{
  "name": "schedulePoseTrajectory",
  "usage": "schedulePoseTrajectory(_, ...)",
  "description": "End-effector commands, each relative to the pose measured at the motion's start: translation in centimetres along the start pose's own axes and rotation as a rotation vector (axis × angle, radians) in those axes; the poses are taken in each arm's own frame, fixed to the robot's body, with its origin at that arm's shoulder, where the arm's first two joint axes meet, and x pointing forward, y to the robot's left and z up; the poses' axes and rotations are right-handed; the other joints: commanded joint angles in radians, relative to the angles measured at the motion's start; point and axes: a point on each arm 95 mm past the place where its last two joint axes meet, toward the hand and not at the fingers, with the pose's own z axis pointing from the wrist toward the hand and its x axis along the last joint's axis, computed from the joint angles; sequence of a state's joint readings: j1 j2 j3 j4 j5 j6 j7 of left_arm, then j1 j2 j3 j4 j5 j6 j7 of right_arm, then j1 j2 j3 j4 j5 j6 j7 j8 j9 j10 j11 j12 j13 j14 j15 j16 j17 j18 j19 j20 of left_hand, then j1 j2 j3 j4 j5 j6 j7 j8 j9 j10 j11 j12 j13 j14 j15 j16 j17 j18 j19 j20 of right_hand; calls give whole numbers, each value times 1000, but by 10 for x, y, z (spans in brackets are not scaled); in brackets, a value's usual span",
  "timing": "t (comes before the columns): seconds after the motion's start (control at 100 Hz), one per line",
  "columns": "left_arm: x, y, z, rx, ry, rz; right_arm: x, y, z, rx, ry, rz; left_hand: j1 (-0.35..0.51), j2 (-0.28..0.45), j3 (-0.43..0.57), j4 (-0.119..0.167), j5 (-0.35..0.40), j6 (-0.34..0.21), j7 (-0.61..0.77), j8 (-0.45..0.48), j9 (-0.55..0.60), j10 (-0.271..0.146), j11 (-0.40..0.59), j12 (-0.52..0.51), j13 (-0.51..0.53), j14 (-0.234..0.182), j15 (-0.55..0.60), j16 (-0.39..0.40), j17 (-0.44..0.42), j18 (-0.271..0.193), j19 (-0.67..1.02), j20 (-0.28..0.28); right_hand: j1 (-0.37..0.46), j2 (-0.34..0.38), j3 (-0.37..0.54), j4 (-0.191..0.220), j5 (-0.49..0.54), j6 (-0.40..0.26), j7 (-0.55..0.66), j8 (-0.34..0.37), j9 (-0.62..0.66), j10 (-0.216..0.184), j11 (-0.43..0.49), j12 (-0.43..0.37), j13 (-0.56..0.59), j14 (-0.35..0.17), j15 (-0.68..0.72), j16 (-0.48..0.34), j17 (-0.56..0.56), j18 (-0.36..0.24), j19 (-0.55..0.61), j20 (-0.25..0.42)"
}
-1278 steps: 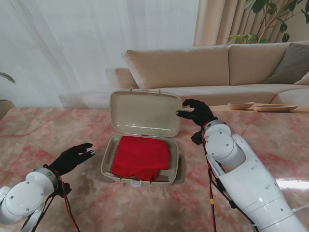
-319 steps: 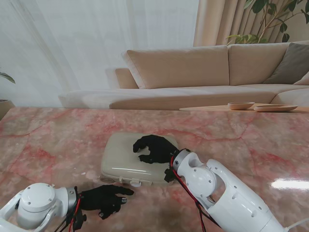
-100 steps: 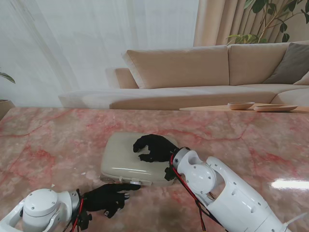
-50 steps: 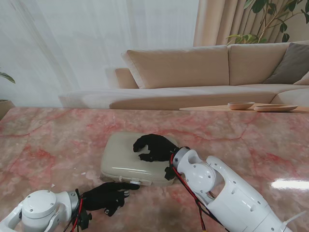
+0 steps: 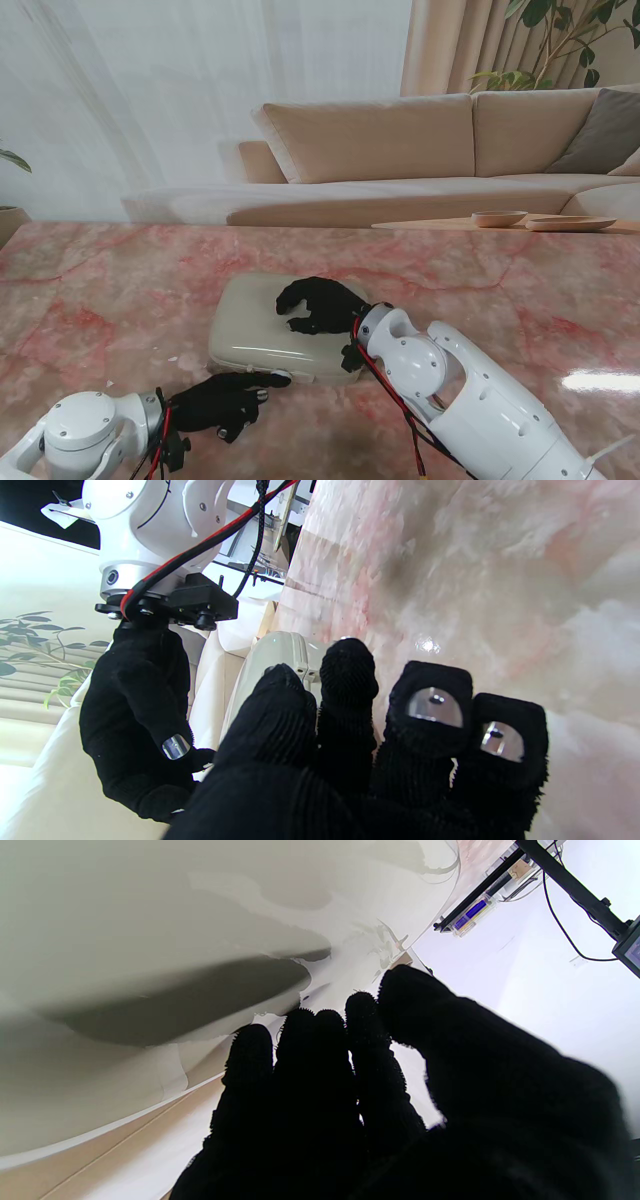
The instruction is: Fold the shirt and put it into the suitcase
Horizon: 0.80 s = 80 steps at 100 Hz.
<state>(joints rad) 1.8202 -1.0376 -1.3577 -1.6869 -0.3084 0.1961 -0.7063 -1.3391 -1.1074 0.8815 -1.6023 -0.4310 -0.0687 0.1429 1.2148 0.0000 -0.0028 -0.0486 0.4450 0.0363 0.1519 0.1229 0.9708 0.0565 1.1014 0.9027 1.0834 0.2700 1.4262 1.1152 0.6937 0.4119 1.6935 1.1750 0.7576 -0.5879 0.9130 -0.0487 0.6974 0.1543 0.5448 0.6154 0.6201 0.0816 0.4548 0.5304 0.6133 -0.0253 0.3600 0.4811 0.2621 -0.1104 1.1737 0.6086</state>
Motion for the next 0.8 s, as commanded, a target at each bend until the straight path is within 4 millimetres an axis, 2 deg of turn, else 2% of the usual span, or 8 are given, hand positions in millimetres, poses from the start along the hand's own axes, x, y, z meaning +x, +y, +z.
schedulePoseTrajectory(0.0, 1, -1, 0, 4, 5, 2, -41, -49, -16, 138, -131, 33, 76, 25, 9, 15, -22, -86, -36, -6, 7, -1, 7, 8, 22, -20, 74, 14, 12, 8, 98, 23, -4, -23, -4, 18, 3, -5, 14, -6, 17, 176, 8, 13, 42, 243, 49, 20, 29, 348, -109, -49)
schedulePoseTrajectory(0.33, 13, -2, -9, 25, 53, 53, -27, -28, -21, 13, -118, 15, 47, 17, -29, 10, -1, -60, -23, 2, -8, 19, -31, -5, -9, 2, 39, 14, -26, 15, 67, 27, -59, 21, -52, 18, 6, -1, -11, -2, 16, 178, 1, 10, 40, 245, 43, 17, 28, 350, -110, -49)
schedulePoseTrajectory(0.55, 23, -3, -15, 55, 87, 77, -20, -18, -24, -54, -107, 15, 15, 15, -30, 9, 6, -28, -13, 9, -28, 44, -81, -18, -47, 38, -13, 24, -72, 32, 22, 49, -76, 46, -86, 24, 11, 1, -32, 7, 17, 182, -7, 7, 38, 246, 37, 14, 28, 349, -112, -49)
schedulePoseTrajectory(0.78, 39, -5, -25, 112, 141, 130, -11, -6, -29, -144, -100, 1, -27, 7, -35, 7, 14, -13, -3, 15, -41, 53, -110, -25, -72, 56, -46, 31, -104, 41, -10, 63, -88, 57, -105, 31, 20, 1, -54, 21, 19, 182, -12, 6, 38, 248, 33, 13, 27, 351, -113, -50)
schedulePoseTrajectory(0.79, 40, -6, -25, 116, 143, 133, -10, -5, -30, -148, -99, 0, -28, 7, -35, 7, 14, -12, -3, 15, -45, 76, -115, -26, -75, 57, -49, 31, -108, 41, -13, 64, -89, 58, -106, 31, 20, 1, -54, 22, 20, 182, -12, 6, 38, 248, 32, 13, 27, 351, -113, -50)
